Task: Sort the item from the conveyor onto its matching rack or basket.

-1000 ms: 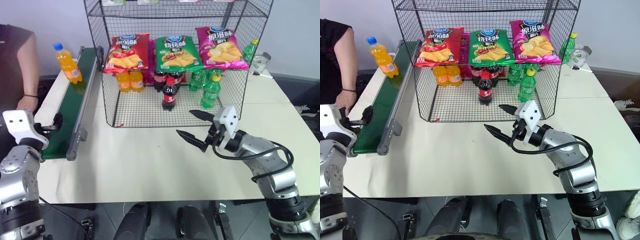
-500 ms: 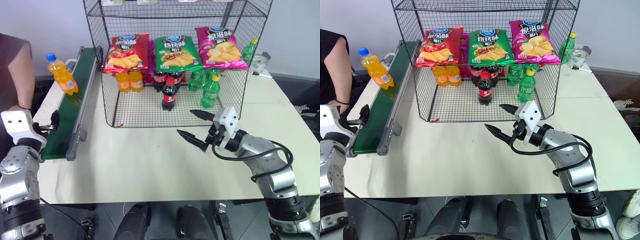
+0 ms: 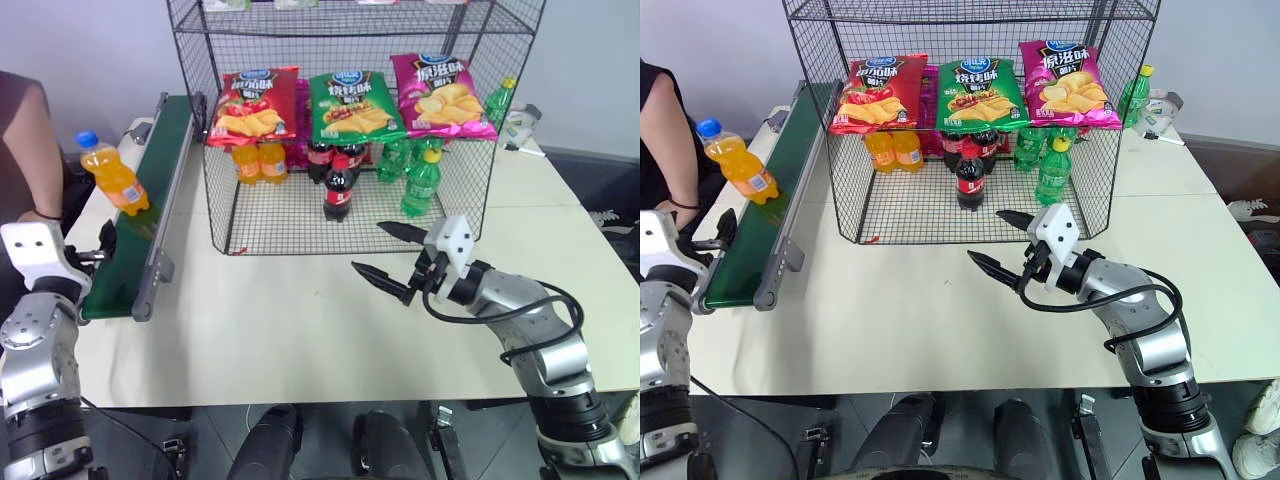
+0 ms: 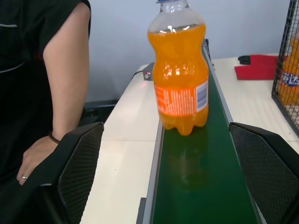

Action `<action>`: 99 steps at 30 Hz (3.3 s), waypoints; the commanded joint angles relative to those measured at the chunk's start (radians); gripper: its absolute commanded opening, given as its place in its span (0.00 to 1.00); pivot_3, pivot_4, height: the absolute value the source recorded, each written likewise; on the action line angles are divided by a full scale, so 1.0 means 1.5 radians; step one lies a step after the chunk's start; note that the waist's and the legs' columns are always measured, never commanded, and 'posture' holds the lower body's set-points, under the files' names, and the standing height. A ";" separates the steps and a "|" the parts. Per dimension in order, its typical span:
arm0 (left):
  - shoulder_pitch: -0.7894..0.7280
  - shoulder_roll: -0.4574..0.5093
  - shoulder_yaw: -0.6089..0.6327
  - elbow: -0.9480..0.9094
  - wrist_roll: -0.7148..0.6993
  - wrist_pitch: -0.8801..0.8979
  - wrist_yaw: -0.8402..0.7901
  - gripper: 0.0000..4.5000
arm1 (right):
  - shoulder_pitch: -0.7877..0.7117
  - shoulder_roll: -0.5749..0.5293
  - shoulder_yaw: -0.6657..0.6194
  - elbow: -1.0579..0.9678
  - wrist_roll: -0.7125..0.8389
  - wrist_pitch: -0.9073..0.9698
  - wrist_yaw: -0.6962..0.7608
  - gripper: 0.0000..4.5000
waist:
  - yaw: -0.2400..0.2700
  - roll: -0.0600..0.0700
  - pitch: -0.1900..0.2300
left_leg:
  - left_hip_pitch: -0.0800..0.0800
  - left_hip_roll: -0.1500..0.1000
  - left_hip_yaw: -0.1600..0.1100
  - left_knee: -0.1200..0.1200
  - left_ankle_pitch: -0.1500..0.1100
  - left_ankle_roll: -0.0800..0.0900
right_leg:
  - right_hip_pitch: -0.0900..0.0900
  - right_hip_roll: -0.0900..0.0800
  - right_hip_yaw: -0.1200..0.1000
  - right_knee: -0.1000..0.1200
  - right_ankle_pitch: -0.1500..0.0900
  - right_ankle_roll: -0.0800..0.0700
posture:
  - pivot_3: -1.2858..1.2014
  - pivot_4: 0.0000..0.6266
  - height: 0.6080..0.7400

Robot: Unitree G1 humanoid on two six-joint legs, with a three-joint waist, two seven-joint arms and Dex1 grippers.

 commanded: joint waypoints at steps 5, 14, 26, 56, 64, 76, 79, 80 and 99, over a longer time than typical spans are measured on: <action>-0.013 0.007 0.018 -0.003 -0.015 -0.010 0.001 1.00 | -0.008 0.007 -0.003 -0.007 0.001 -0.016 0.001 1.00 | 0.000 0.000 0.000 | 0.000 0.000 0.000 0.000 0.000 0.000 | 0.000 0.000 0.000 0.000 0.000 0.000 | 0.52 0.24 1.00; -0.017 0.008 0.017 -0.004 -0.023 -0.007 0.000 1.00 | -0.007 0.009 -0.002 -0.007 -0.001 -0.014 0.001 1.00 | 0.000 0.000 0.000 | 0.000 0.000 0.000 0.000 0.000 0.000 | 0.000 0.000 0.000 0.000 0.000 0.000 | 0.52 0.24 1.00; -0.010 0.007 0.020 -0.014 -0.031 -0.004 -0.002 0.89 | -0.009 0.009 0.000 -0.012 -0.001 -0.008 -0.001 1.00 | 0.000 0.000 0.000 | 0.000 0.000 0.000 0.000 0.000 0.000 | 0.000 0.000 0.000 0.000 0.000 0.000 | 0.52 0.24 1.00; -0.143 -0.061 -0.233 -0.131 -0.070 0.059 -0.110 0.54 | 0.000 -0.014 -0.038 -0.013 -0.003 -0.012 -0.009 1.00 | 0.000 -0.001 0.000 | 0.000 0.000 0.000 0.000 0.000 0.000 | 0.002 0.000 0.000 0.000 0.000 0.000 | 0.52 0.24 1.00; -0.291 -0.191 -0.282 0.189 0.063 -0.134 -0.038 0.54 | 0.020 -0.025 -0.049 -0.034 0.004 -0.002 -0.016 1.00 | 0.002 -0.001 0.000 | 0.000 -0.001 -0.001 0.001 0.000 0.000 | 0.003 0.000 -0.002 0.001 0.000 0.000 | 0.52 0.24 1.00; -0.479 -0.254 -0.267 0.619 0.134 -0.360 0.063 0.54 | 0.057 -0.023 -0.060 -0.066 0.001 -0.002 -0.045 1.00 | -0.001 -0.002 0.001 | -0.001 -0.001 0.000 0.001 0.000 0.000 | 0.002 0.001 -0.002 0.002 0.000 0.001 | 0.52 0.24 1.00; -0.494 -0.254 -0.264 0.657 0.140 -0.379 0.072 0.54 | 0.058 -0.023 -0.059 -0.068 0.002 -0.002 -0.049 1.00 | 0.000 -0.002 0.001 | -0.001 -0.001 0.000 0.001 0.000 0.000 | 0.002 0.001 -0.002 0.002 0.000 0.001 | 0.52 0.24 1.00; -0.496 -0.255 -0.263 0.665 0.140 -0.382 0.069 0.54 | 0.057 -0.023 -0.059 -0.068 0.002 -0.002 -0.050 1.00 | 0.000 -0.002 0.001 | -0.001 -0.002 0.000 0.001 0.000 0.000 | 0.002 0.001 -0.002 0.002 0.000 0.001 | 0.52 0.24 1.00; -0.368 -0.237 -0.239 0.440 0.103 -0.295 -0.022 0.99 | 0.038 -0.023 -0.052 -0.051 0.005 -0.005 -0.037 1.00 | -0.002 -0.001 0.000 | 0.000 -0.001 0.000 0.002 0.000 0.000 | 0.002 0.001 -0.002 0.003 0.000 0.001 | 0.52 0.24 1.00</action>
